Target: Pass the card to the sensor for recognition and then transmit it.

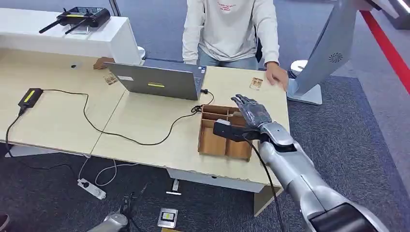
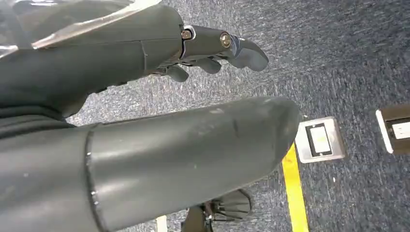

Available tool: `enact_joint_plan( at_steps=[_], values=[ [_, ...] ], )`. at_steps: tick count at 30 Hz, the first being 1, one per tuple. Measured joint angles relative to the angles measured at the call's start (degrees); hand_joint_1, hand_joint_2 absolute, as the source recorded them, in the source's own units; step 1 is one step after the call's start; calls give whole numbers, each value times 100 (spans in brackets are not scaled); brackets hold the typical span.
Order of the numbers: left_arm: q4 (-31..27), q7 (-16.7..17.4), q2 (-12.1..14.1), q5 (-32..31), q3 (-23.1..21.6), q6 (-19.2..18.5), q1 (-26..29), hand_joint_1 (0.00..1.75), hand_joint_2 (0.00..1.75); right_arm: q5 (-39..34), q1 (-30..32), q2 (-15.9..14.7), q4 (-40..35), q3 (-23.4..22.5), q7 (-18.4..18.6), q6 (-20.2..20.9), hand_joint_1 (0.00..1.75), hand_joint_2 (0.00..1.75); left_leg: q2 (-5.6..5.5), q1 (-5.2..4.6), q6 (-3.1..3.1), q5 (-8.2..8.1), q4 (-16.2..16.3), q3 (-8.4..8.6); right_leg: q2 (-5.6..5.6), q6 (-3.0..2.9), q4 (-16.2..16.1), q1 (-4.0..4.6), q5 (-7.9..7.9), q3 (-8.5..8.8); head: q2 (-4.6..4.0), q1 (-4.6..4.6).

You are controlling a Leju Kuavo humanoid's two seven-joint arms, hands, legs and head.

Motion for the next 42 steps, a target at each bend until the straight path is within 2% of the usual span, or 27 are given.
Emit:
enact_joint_plan(
  at_steps=[22, 28, 42],
  values=[
    [39, -22, -4, -230, 33, 87, -1, 0, 0, -55, 51, -199, 11, 0, 85, -94, 0, 175, 0, 0, 0, 0, 0, 0, 0, 0, 0, 0, 0, -1, 0, -2],
    [57, -291, -26, -286, 33, 262, 77, 0, 0, -66, 116, -293, 9, 0, 85, -214, 0, 175, 1, 0, 0, -1, 0, 0, 0, 0, 0, 0, 0, -1, 0, -2],
    [94, -306, -87, -343, 35, 280, 116, 0, 0, -28, 164, -363, 2, 0, 85, -240, 0, 175, 0, 0, 0, 0, 0, 0, 0, 0, 0, 0, 0, -1, 0, -2]
  ],
)
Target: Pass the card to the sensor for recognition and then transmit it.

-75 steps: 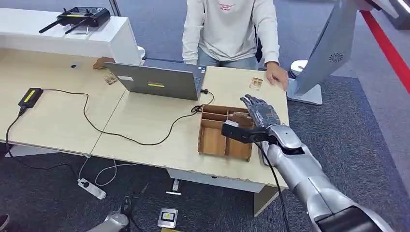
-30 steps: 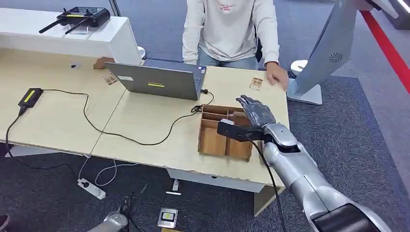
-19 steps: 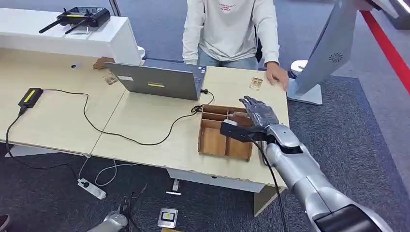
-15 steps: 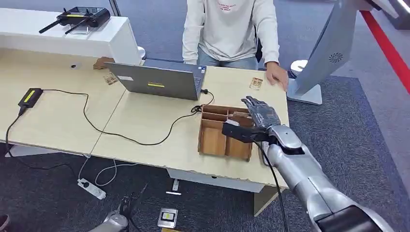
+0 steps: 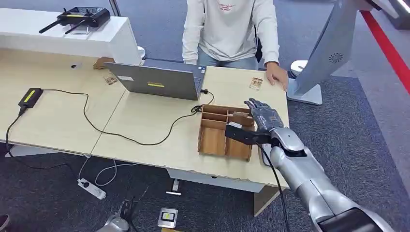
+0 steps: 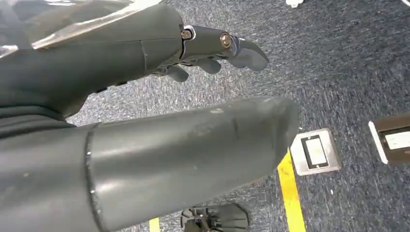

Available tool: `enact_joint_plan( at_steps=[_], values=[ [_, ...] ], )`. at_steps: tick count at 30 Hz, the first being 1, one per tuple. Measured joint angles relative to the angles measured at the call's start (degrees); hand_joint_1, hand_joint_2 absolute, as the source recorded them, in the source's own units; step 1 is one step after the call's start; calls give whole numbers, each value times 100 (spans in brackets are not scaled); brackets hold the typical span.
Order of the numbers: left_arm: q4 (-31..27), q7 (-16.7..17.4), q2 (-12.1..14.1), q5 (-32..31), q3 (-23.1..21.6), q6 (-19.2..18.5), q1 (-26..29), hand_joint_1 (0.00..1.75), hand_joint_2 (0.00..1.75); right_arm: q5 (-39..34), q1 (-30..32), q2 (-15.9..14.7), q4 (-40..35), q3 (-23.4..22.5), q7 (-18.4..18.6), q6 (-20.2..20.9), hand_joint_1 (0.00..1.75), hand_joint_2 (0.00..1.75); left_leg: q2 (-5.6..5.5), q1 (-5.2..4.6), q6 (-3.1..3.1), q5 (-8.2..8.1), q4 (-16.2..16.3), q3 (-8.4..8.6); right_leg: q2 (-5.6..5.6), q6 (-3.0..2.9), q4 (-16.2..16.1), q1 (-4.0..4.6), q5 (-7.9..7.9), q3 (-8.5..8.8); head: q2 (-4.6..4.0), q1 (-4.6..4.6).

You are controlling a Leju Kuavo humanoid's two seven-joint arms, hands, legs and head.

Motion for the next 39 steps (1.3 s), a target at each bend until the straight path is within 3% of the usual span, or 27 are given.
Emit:
enact_joint_plan(
  at_steps=[15, 21, 39],
  values=[
    [37, -127, -24, -2, 48, 2, 10, 0, 0, 42, -197, 197, -146, 0, -345, 26, 0, 175, 1, 0, 0, 0, -1, -2, 1, 0, 1, 0, 0, 0, 0, 0],
    [37, 208, -24, -74, 50, -245, -106, 0, 0, 31, -361, 352, -142, 4, -411, 46, 0, 175, -2, 0, 0, 0, 0, -3, -1, 0, 1, 0, 0, 0, 0, 0],
    [26, 398, 24, 15, 186, -485, -144, 0, 0, 61, -465, 564, -9, 39, -326, 343, 0, 175, 0, 0, 0, 0, 0, -3, 0, 0, 0, 0, 0, 0, 0, 2]
  ],
)
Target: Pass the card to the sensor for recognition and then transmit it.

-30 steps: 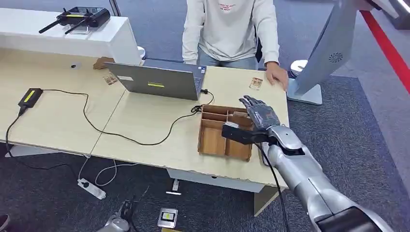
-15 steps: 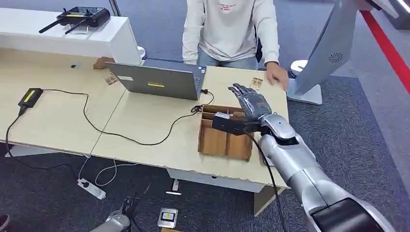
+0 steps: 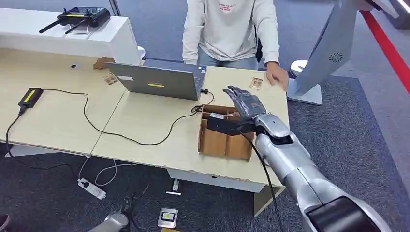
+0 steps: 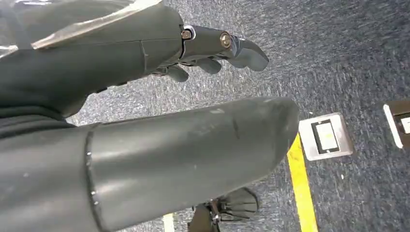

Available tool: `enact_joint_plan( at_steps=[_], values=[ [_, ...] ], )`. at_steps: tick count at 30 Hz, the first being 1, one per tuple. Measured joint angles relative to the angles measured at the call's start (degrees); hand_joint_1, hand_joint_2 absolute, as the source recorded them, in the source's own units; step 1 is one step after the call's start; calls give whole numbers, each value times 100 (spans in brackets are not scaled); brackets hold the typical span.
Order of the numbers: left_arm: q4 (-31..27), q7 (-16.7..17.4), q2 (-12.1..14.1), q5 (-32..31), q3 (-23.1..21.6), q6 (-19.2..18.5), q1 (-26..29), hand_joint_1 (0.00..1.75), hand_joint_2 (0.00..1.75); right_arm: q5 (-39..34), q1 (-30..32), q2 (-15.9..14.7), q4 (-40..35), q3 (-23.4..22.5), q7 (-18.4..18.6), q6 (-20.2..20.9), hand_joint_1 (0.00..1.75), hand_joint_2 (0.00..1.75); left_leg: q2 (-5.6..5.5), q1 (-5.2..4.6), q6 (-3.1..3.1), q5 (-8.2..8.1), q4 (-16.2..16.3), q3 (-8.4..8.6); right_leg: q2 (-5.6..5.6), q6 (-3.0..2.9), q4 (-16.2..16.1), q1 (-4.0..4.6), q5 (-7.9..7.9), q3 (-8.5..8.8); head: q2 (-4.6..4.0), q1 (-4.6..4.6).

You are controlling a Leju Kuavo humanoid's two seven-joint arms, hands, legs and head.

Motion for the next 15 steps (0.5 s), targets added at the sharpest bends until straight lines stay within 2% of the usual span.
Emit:
enact_joint_plan(
  at_steps=[15],
  values=[
    [-4, 35, 24, -39, 0, -50, -1, 0, 0, 9, -3, 9, 66, 2, 61, 94, 0, 175, 0, 0, 0, 0, 0, 0, 0, 0, 0, 0, 0, -1, 0, 0]
  ],
)
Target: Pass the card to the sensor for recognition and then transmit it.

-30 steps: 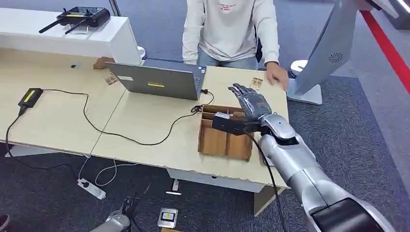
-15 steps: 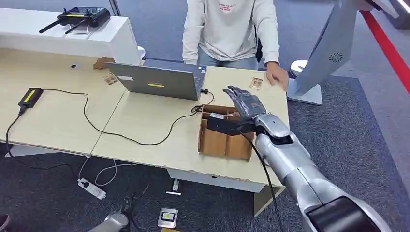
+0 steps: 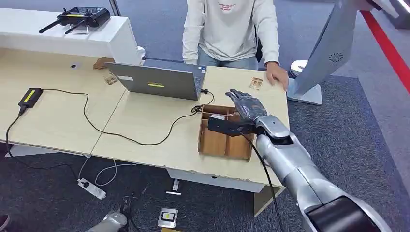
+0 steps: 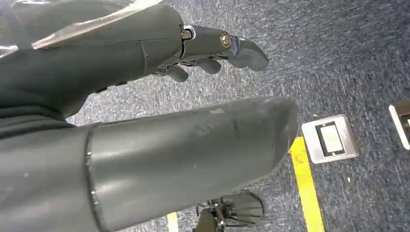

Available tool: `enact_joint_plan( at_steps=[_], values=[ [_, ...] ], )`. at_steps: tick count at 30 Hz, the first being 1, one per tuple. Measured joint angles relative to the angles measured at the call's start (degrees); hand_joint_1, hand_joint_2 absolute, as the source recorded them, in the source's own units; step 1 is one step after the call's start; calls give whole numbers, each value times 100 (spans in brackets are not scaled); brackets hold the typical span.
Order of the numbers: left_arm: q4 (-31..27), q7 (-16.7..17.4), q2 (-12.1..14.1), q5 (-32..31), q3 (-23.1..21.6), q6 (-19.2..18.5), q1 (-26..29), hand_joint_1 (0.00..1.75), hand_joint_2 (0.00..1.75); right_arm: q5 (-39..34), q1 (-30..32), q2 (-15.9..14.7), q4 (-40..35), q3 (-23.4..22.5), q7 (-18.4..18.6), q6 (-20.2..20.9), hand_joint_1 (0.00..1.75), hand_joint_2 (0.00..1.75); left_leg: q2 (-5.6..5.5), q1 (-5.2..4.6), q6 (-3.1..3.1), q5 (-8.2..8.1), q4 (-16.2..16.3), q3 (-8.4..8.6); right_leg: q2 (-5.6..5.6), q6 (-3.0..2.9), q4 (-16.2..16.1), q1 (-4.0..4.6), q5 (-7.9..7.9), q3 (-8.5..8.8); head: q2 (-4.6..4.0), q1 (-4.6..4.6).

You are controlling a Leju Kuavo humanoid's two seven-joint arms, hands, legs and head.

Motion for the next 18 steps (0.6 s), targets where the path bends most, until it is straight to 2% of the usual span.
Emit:
enact_joint_plan(
  at_steps=[4, 18],
  values=[
    [-11, 57, 57, -254, -7, -59, -7, 0, 0, 66, 15, -98, 57, 0, 289, 122, 0, 175, 1, 0, 0, 0, 0, 1, 0, 0, 0, 0, 0, -1, 0, -2],
    [-11, -46, 72, -546, -15, 0, -9, 0, 0, 144, 121, -347, 83, 0, 490, 181, 0, 175, 1, 0, 0, 0, 0, 1, 0, 0, 0, 0, 0, -1, 0, 0]
  ],
)
